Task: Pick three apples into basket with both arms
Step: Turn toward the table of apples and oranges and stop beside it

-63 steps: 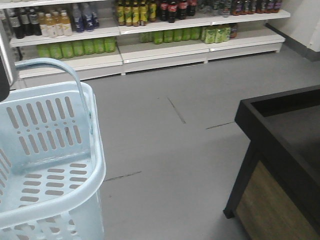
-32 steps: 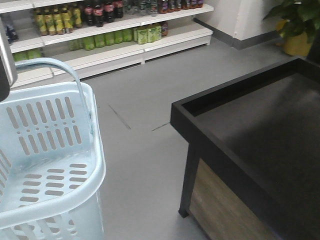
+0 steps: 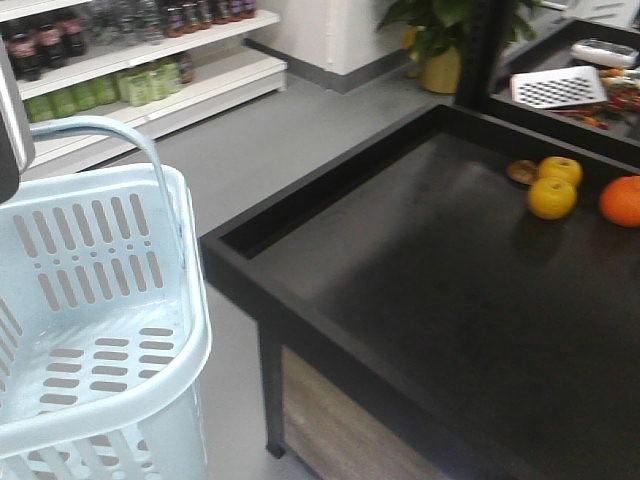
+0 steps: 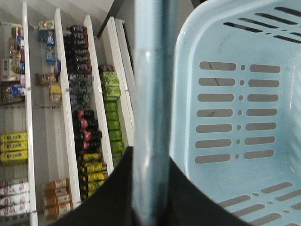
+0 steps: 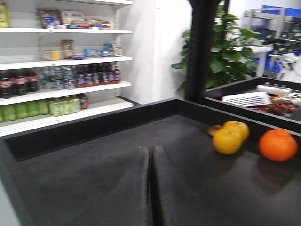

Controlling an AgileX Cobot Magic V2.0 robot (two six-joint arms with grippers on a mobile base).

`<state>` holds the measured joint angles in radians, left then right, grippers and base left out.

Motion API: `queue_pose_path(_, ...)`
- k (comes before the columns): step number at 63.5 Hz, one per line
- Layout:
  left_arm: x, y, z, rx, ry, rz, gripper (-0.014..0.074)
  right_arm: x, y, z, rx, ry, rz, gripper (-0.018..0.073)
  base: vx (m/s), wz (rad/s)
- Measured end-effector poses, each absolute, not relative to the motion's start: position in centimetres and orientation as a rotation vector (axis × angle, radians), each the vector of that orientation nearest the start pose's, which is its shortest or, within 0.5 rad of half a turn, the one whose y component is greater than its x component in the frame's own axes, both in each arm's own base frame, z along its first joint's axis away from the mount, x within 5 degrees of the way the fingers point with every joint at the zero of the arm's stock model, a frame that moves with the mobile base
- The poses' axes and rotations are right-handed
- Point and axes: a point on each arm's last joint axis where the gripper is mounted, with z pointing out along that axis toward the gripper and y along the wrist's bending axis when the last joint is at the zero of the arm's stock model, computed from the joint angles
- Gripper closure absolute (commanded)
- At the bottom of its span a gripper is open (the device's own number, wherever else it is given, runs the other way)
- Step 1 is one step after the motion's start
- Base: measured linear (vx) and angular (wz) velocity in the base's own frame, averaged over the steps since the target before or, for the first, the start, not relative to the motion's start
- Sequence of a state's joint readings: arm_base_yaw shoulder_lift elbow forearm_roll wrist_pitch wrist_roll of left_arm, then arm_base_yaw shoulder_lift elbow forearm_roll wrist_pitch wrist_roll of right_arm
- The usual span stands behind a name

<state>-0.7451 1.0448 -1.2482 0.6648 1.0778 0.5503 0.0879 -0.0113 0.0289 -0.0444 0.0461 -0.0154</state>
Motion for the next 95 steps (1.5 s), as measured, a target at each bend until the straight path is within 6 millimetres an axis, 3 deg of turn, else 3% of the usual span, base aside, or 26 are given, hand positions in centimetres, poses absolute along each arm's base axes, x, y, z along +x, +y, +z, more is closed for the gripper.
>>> queue_pose_path(95,16.94,-8.9,43.14,1.406,1.72,0.732,0.0603,5.66,0.48,19.99,-0.112,1.543,0.021,0.0568,0.11,-0.49)
